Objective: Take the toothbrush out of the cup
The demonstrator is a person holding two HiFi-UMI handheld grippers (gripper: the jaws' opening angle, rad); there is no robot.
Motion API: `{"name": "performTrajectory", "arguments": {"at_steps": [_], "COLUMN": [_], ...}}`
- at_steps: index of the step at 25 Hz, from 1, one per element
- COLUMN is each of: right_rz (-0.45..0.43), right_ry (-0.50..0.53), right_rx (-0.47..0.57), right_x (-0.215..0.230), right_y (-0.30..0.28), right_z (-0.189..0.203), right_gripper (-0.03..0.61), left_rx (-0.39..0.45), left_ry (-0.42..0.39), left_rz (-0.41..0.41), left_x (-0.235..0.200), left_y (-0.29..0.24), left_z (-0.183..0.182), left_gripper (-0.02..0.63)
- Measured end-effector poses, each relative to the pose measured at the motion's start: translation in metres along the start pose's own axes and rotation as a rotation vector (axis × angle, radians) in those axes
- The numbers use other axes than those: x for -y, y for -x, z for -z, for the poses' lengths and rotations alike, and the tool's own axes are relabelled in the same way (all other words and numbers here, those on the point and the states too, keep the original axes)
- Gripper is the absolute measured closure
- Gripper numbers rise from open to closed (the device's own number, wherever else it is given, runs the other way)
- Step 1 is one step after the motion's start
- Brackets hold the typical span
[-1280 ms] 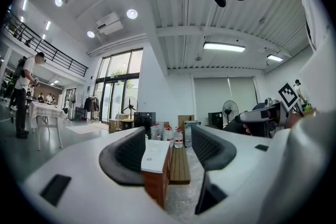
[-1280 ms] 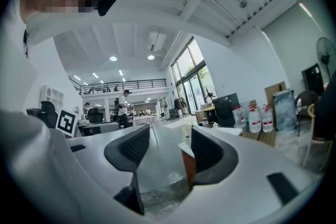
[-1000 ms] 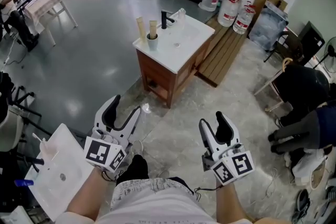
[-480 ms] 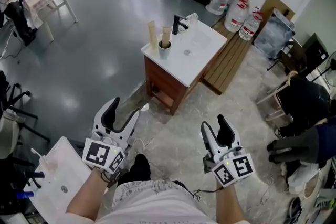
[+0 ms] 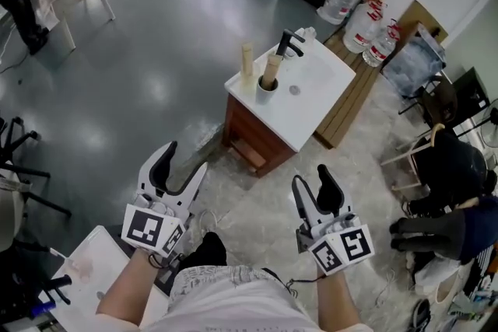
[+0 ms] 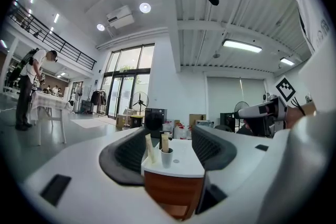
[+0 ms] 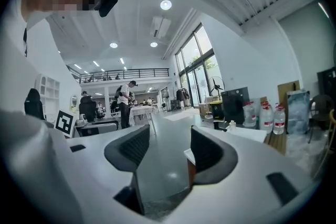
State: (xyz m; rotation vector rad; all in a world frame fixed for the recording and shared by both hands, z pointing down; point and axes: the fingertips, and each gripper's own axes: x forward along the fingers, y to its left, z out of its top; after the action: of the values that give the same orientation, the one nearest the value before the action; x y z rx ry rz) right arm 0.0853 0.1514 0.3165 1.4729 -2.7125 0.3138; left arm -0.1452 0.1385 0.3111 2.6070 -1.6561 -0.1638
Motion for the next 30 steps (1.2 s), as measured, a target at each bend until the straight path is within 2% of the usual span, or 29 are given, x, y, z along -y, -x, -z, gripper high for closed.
{"name": "performTrajectory", "arguments": {"at_steps": [7,12,19,30], "right_rz": [0.012,0.029,0.05,0.029], "right_ry": [-0.003,-0.015,-0.038,-0.023], "right_rx": [0.004,0.018,0.027,0.038], "right_x": [-0.007,-0.01,-0.004,0.008], "right_y": [-0.065,-0.09,-0.096,-0.109], "right_z": [-0.013,-0.021,-0.021,-0.037], "right_gripper": [0.328,0.328,0.328,0.328], "left_rx": [-0.017,-0.036,-0.039,-0.011], "left_ry": [0.014,0.016,0.015,0.013], "left_rz": [0.0,0.022,0.053,0.07], "left_x": [-0.056,-0.077,-0.075,-0.065], "left_y": [-0.018,-0.028,-0.042,-0.07], "left_z": [-0.001,0.001,0.0,-0.011], "left_gripper": [0.328,0.328,0.328,0.328]}}
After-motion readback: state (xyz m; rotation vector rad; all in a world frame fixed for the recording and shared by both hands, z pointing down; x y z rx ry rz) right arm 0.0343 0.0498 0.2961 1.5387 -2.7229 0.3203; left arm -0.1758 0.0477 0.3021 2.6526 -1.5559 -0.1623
